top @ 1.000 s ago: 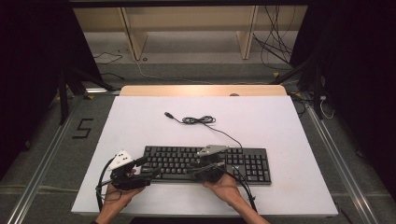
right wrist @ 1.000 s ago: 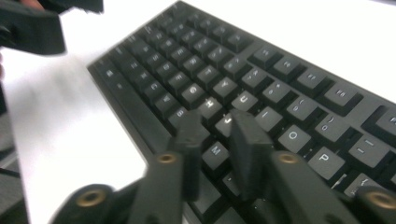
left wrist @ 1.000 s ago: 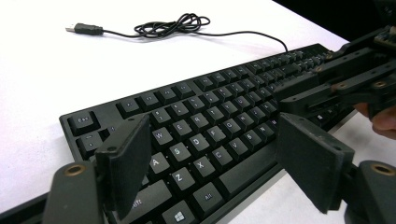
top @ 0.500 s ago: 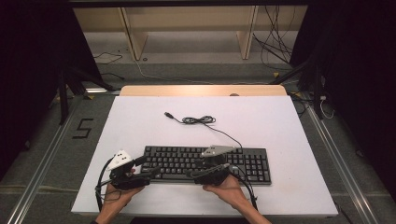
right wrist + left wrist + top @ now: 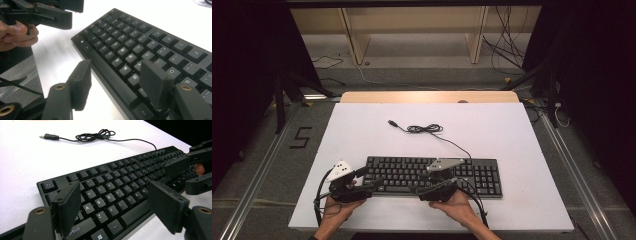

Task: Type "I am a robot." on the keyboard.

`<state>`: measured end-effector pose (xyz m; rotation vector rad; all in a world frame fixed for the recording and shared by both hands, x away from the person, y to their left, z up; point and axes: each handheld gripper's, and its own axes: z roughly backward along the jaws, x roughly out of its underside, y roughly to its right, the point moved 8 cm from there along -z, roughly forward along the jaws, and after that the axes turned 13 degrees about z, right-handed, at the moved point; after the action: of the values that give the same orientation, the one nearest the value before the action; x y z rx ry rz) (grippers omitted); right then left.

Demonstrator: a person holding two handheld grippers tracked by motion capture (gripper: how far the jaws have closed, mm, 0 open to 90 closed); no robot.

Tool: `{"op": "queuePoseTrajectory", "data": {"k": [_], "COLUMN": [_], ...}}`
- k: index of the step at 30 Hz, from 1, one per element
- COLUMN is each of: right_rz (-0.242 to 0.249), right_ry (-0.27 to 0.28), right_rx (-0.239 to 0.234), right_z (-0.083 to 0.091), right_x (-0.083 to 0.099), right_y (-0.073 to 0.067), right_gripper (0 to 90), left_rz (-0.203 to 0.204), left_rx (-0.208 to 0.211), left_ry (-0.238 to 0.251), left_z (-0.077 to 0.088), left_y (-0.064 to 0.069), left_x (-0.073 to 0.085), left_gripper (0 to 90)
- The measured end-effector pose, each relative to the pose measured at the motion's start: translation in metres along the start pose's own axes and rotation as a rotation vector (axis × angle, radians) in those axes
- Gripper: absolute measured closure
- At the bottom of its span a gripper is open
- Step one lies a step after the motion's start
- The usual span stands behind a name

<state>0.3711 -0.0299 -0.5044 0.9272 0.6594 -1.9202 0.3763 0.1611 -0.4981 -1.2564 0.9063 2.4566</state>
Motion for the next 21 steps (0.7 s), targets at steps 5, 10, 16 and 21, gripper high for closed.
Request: {"op": "queuePoseTrajectory", "data": {"k": [5,10,16,21], "right_rz": [0.012,0.021,0.031,0.036], "right_ry": [-0.012,-0.027,-0.038,-0.057], "right_rx": [-0.013,-0.012,-0.003,0.0], "right_z": [-0.002,-0.005,-0.007,-0.011], "right_x": [0.002,0.006,0.008,0.011], "right_y": [-0.004,-0.006,-0.006,-0.005], "right_gripper": [57.6,71.1,84.1,89.6], "left_rz": [0.0,0.002,0.002,0.003], "left_rx": [-0.001,-0.001,0.0,0.0], "left_ry": [-0.002,-0.003,-0.003,-0.003], "left_z": [-0.002,-0.002,-0.002,-0.002], "left_y": [0.0,-0.001,-0.001,-0.001], "left_x": [0.001,0.001,0.001,0.001], "left_gripper": [26.6,26.6,26.6,26.6]}}
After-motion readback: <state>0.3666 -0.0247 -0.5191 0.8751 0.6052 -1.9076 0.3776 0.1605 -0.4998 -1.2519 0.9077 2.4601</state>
